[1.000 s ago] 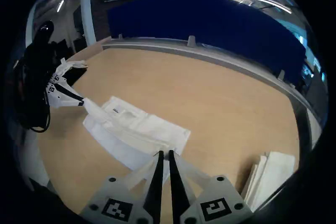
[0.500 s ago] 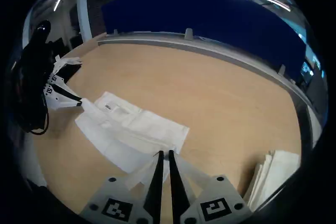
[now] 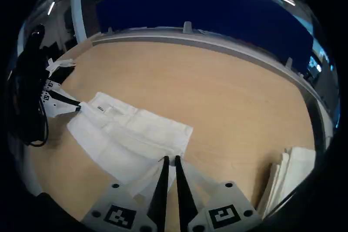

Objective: Fold towel

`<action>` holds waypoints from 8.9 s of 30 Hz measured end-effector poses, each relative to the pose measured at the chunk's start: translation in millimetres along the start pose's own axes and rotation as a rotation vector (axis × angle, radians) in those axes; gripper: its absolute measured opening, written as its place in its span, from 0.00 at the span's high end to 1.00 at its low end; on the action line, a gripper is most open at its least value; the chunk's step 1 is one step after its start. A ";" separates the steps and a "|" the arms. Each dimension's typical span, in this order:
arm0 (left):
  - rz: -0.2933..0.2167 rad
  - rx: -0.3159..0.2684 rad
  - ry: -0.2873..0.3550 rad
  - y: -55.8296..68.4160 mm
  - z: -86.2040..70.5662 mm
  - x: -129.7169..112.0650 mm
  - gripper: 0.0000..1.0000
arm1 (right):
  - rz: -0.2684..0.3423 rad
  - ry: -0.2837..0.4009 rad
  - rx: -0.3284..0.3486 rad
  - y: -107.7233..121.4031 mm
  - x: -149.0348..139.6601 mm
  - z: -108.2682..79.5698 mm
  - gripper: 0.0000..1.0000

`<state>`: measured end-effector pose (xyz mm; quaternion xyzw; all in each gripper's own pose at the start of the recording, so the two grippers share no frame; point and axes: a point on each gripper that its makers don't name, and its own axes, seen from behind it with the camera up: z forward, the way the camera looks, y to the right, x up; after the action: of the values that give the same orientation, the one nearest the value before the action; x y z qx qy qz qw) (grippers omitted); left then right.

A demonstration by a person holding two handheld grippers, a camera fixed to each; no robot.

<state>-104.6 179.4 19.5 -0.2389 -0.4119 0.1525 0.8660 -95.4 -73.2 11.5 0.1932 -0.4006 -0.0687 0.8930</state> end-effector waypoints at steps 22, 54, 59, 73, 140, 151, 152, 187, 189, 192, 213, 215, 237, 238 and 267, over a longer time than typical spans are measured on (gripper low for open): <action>-0.031 0.033 0.030 -15.5 -2.3 10.1 0.21 | 0.016 0.006 -0.040 9.4 2.3 3.4 0.14; -0.089 0.094 0.035 -22.7 -52.9 -26.5 0.10 | 0.002 0.018 -0.027 5.5 -18.4 -38.1 0.02; -0.103 0.104 0.037 -20.2 -61.5 -33.6 0.09 | -0.001 0.019 -0.027 5.8 -24.8 -46.2 0.02; -0.169 0.154 0.043 -19.1 -83.5 -54.3 0.09 | -0.099 -0.003 0.041 -6.9 -32.7 -44.8 0.02; -0.339 0.293 0.041 -11.0 -158.5 -122.7 0.10 | -0.311 -0.144 0.208 -25.0 -69.8 -12.1 0.97; -0.341 0.294 0.046 -15.8 -161.1 -122.2 0.09 | -0.323 -0.083 0.216 -33.3 -35.5 -27.5 0.97; -0.341 0.294 0.048 -16.3 -161.2 -122.1 0.10 | -0.329 -0.075 0.216 -34.9 -31.0 -29.7 0.97; -0.335 0.302 0.086 -23.8 -180.4 -117.1 0.10 | -0.493 0.068 0.288 -117.2 83.1 -37.0 0.97; -0.337 0.306 0.088 -23.9 -182.8 -118.0 0.10 | -0.510 0.069 0.302 -128.2 86.4 -33.6 0.97; -0.346 0.315 0.094 -24.1 -187.4 -119.5 0.10 | -0.540 0.070 0.330 -148.4 90.7 -27.5 0.97; -0.408 0.345 0.090 -16.0 -198.9 -143.4 0.10 | -0.582 -0.104 0.482 -244.8 19.5 49.1 0.97; -0.407 0.344 0.090 -15.7 -198.0 -143.1 0.10 | -0.577 -0.103 0.482 -244.1 18.4 48.9 0.96; -0.386 0.329 0.093 -11.9 -187.7 -129.9 0.10 | -0.500 -0.055 0.459 -226.1 34.3 35.2 0.28; -0.384 0.328 0.094 -11.7 -187.6 -128.8 0.10 | -0.493 -0.054 0.455 -224.4 34.7 34.7 0.28; -0.356 0.315 0.123 -11.5 -190.3 -107.5 0.10 | -0.353 -0.045 0.344 -170.0 25.6 14.6 0.00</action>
<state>-20.2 65.4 -147.2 -0.0336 -0.3653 0.0448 0.9292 -83.6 -240.3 -30.0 0.4080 -0.3861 -0.1584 0.8120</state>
